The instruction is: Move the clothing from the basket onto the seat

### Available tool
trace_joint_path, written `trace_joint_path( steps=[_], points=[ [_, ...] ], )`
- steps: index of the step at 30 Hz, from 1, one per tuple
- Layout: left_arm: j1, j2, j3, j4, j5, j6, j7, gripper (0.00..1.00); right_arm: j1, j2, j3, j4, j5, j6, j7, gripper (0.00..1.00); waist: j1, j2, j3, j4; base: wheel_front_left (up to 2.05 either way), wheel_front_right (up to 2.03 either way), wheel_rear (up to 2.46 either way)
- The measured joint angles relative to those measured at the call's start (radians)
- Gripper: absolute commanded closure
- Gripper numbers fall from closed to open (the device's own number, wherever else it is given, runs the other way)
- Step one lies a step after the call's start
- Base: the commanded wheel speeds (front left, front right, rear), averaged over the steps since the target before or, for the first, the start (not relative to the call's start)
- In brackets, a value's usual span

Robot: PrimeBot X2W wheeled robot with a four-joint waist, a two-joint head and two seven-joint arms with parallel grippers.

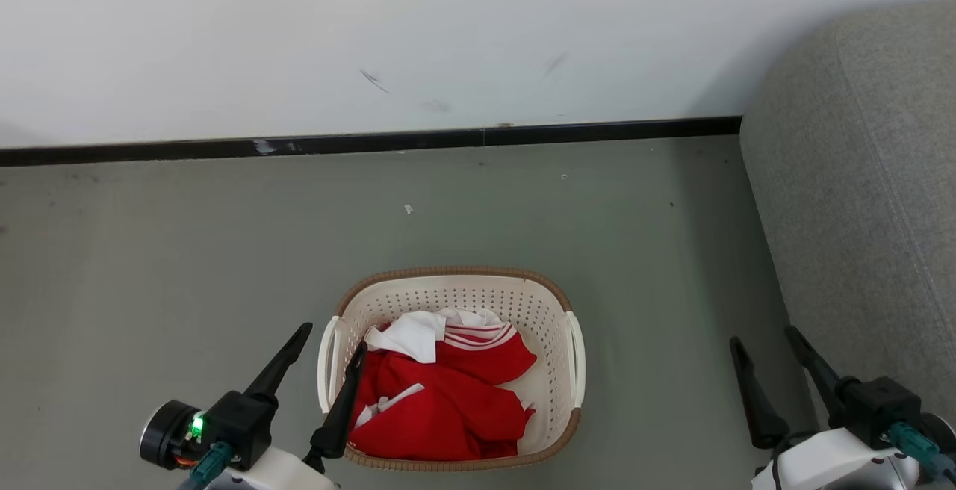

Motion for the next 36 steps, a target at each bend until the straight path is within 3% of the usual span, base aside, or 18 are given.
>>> trace_joint_path(
  steps=[8, 23, 36],
  points=[
    [-0.075, 0.008, -0.063, 0.007, 0.035, -0.018, 0.006, 0.00, -0.060, 0.001, 0.006, -0.014, 0.000, 0.000, 0.000, 0.00, 0.0000, 0.0000, 0.079, -0.013, 0.00, 0.00, 0.00],
    [-0.259, 0.004, -0.202, 0.053, 0.075, -0.040, 0.210, 0.00, -0.137, 0.007, -0.002, -0.023, 0.003, 0.000, 0.000, 0.00, -0.0001, 0.0000, 0.215, -0.043, 0.00, 0.00, 0.00],
    [-0.362, -0.009, -0.245, 0.150, 0.086, -0.043, 0.350, 0.00, -0.188, 0.013, -0.012, -0.035, 0.014, 0.000, 0.000, 0.00, -0.0001, 0.0000, 0.305, -0.080, 0.00, 0.00, 0.00]
  ],
)
